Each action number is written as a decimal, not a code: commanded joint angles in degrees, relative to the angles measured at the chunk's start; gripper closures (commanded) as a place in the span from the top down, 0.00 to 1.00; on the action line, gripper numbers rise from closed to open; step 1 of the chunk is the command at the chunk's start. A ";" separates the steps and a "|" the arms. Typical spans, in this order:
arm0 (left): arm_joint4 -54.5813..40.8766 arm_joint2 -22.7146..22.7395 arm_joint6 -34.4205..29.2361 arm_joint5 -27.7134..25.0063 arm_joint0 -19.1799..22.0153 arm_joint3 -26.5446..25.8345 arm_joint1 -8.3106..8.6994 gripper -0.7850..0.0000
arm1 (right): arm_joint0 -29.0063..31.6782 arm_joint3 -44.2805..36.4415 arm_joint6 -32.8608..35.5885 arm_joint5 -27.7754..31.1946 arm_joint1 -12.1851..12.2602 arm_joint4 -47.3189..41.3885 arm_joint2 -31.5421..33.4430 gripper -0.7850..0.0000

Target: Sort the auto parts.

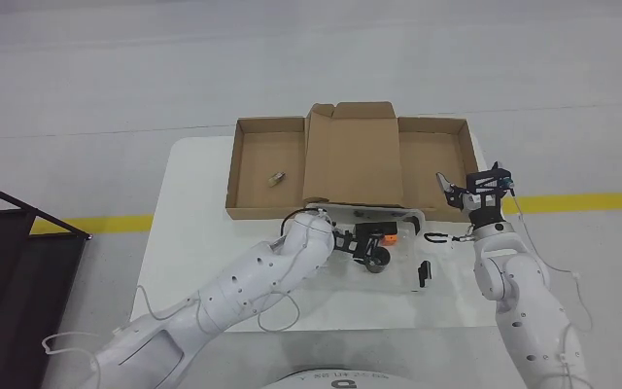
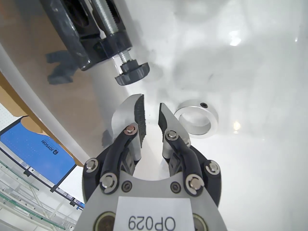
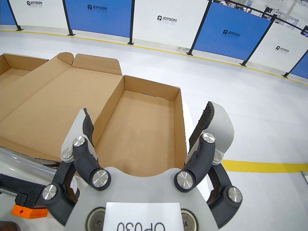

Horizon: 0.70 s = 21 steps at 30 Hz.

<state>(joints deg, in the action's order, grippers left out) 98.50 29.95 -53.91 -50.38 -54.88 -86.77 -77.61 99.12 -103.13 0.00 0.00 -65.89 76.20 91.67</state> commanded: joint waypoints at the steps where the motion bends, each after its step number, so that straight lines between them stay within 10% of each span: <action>1: -0.27 -0.29 -0.30 0.30 0.04 0.04 0.25 0.47 | 0.00 0.00 0.00 0.00 0.00 0.00 0.00 1.00; 21: -6.82 -7.07 -5.34 5.35 3.96 -2.37 2.21 0.46 | 0.00 0.00 0.00 0.00 0.00 0.00 0.00 1.00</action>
<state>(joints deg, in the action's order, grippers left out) 92.12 23.24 -59.15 -45.15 -51.00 -88.99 -75.60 99.12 -103.13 0.00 0.00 -65.89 76.20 91.67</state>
